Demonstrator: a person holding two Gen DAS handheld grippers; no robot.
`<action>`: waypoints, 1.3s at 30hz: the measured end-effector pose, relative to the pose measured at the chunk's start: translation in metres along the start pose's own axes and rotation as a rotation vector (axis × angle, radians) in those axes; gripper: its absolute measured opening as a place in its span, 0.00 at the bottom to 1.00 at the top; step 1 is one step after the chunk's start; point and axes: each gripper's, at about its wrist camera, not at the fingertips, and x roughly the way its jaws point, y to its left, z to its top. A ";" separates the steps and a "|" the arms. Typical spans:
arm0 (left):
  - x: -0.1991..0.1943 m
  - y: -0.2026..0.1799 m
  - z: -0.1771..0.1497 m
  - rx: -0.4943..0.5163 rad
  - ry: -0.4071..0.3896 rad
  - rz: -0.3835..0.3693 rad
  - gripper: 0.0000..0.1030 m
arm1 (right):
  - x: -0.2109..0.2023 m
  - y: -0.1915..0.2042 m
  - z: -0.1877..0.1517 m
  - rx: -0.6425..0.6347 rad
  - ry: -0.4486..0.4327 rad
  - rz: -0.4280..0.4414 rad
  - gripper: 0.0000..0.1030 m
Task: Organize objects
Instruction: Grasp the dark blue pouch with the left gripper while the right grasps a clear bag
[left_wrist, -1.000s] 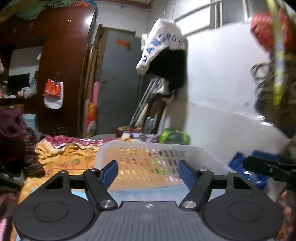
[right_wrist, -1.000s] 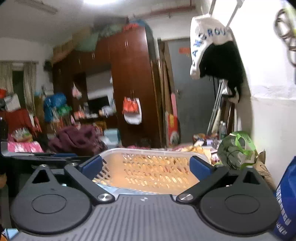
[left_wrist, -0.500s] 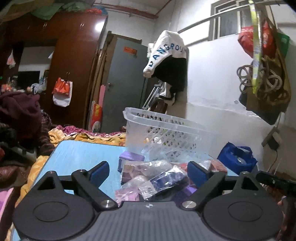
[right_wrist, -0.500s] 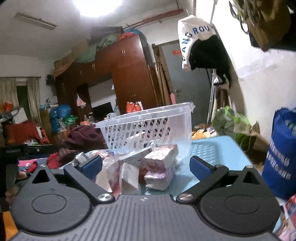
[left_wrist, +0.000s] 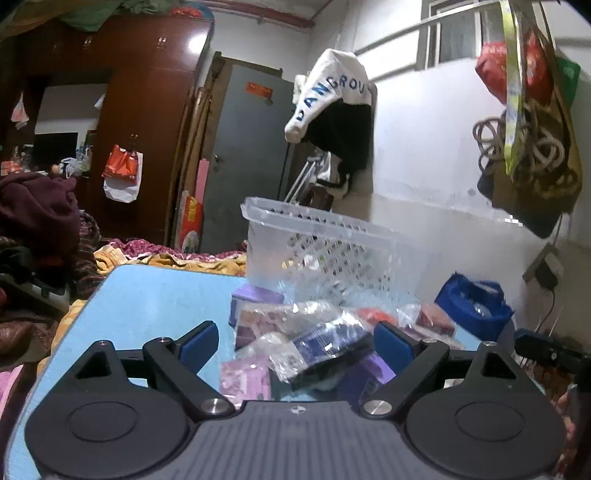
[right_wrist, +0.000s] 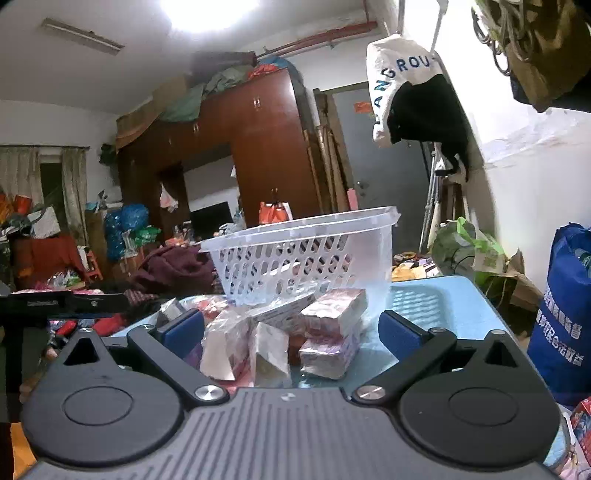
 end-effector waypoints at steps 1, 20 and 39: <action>0.002 -0.002 -0.001 0.007 0.005 0.000 0.90 | 0.001 0.002 -0.001 -0.003 0.003 0.003 1.00; 0.033 -0.013 -0.006 0.045 0.089 0.000 0.90 | 0.018 0.007 -0.011 -0.048 0.090 0.017 0.82; 0.045 -0.025 -0.005 0.111 0.099 0.019 0.82 | 0.032 0.008 -0.018 -0.076 0.145 0.038 0.31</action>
